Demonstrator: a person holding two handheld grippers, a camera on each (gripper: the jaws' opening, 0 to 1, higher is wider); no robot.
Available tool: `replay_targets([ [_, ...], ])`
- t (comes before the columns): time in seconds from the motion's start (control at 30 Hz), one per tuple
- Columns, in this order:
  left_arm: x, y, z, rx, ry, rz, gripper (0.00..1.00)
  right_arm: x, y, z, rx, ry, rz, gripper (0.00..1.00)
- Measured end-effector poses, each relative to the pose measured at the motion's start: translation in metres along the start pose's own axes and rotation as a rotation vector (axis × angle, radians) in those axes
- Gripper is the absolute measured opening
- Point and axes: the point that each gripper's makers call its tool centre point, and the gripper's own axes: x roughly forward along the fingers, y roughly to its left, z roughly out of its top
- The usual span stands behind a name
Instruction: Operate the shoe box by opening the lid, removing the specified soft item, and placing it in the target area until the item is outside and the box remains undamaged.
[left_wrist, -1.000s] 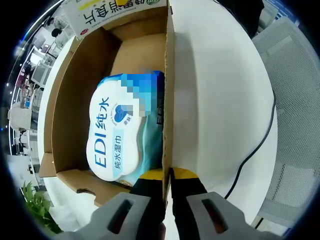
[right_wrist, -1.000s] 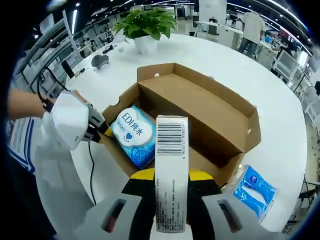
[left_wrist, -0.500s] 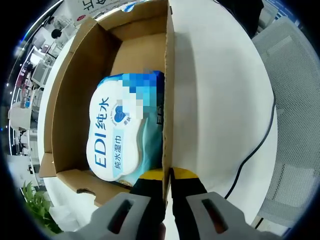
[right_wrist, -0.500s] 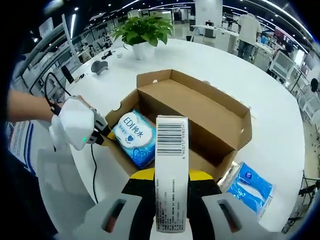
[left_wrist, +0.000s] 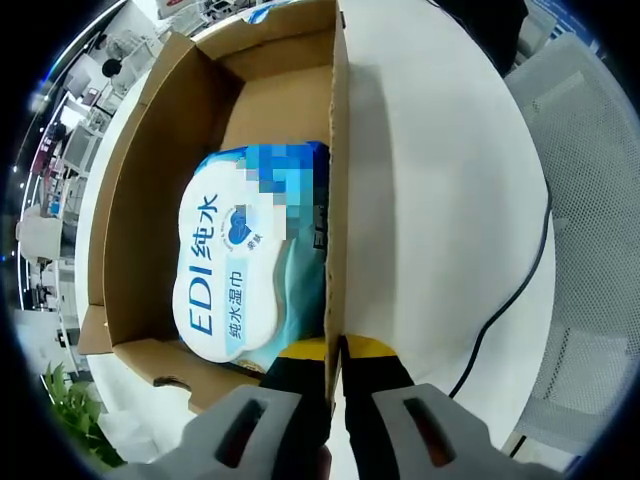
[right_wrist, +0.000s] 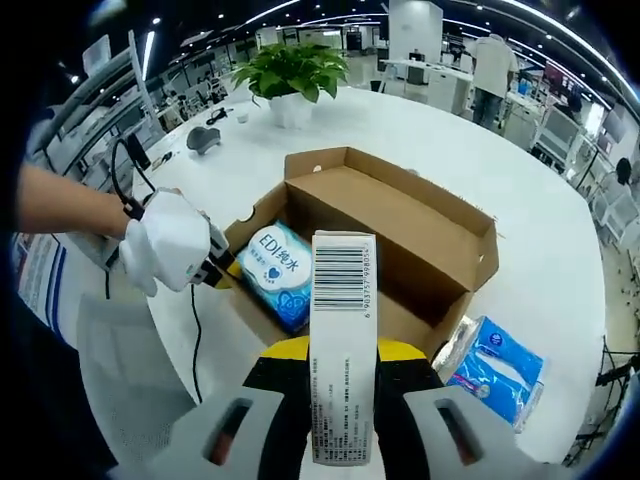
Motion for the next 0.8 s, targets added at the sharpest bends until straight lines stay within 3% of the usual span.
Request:
replay_targets([
  [0.43, 0.0, 0.0, 0.0, 0.0, 0.0, 0.0, 0.02, -0.009, -0.001, -0.014, -0.013, -0.011, -0.026, 0.18],
  [0.8, 0.0, 0.0, 0.0, 0.001, 0.0, 0.001, 0.02, -0.026, -0.009, -0.017, 0.054, -0.062, -0.066, 0.18],
])
